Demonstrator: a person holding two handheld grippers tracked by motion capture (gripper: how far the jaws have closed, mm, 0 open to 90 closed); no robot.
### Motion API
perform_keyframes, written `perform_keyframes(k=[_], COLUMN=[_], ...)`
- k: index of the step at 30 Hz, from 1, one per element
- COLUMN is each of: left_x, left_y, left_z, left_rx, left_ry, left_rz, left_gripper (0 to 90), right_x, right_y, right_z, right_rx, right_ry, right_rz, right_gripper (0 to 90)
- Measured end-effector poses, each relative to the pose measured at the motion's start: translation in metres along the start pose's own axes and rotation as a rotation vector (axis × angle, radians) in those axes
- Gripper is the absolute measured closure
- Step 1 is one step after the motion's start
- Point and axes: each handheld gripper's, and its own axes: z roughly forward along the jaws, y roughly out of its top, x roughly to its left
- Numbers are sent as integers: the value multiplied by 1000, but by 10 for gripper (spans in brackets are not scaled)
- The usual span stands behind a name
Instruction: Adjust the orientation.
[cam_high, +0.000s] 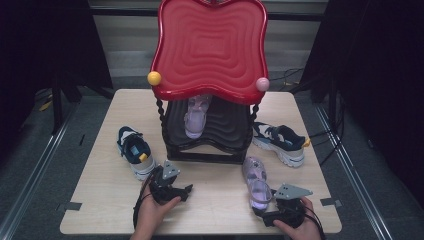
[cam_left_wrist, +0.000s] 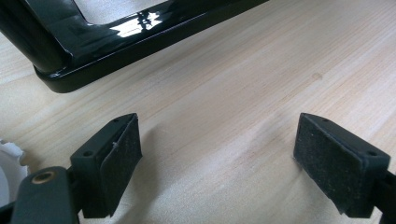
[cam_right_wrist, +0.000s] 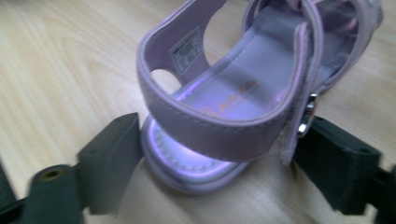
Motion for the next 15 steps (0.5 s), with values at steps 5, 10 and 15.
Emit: perform_keyframes(k=[5,10,15], left_x=[0,0,0], left_y=[0,0,0], left_z=[0,0,0], left_rx=[0,1,1], left_ry=[0,0,0], left_rz=[0,0,0], left_gripper=[145,145,145], right_x=[-3,-9,-15], right_y=[-2,-7,-11], right_z=[-6,-14,-22], right_rx=[19,23,30], right_ry=[1,9,4], right_rz=[-11,-4,1], right_gripper=[226,285,332])
